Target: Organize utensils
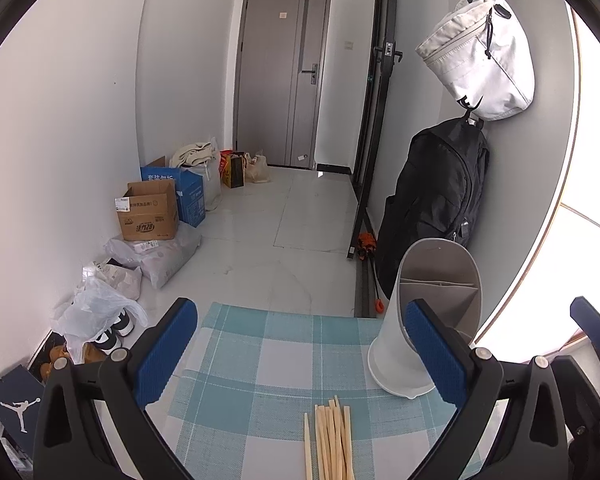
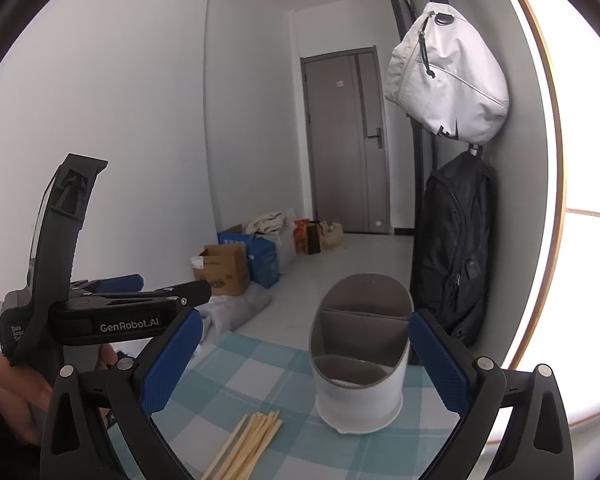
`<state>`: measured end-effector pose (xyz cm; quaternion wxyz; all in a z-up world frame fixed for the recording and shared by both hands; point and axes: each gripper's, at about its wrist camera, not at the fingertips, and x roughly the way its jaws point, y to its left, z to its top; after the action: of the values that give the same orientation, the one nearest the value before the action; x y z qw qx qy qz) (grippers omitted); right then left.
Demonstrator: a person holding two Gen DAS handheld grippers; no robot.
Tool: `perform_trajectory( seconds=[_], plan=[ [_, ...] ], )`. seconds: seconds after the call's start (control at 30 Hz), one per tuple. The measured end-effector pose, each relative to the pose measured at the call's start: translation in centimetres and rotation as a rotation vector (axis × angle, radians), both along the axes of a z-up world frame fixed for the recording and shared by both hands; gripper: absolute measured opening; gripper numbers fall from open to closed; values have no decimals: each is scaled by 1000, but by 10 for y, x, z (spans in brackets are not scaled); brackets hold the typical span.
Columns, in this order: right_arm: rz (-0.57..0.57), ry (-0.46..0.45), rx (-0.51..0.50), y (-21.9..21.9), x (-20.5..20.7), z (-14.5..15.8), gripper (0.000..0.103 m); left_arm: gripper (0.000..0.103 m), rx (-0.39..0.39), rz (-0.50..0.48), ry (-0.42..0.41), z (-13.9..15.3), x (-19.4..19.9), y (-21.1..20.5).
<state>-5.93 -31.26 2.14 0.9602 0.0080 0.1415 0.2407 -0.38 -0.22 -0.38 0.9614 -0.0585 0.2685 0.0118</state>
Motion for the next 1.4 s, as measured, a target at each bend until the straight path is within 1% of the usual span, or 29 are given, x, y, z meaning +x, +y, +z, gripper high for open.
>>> perform_trajectory(
  seconds=[0.23,1.4],
  plan=[
    [-7,-1,5,-1,-1,0,103,101,-9,5,4,-1,1,2],
    [-3,9,1,0,-1,0,103,101,-6,0,19,-6,0,1]
  ],
)
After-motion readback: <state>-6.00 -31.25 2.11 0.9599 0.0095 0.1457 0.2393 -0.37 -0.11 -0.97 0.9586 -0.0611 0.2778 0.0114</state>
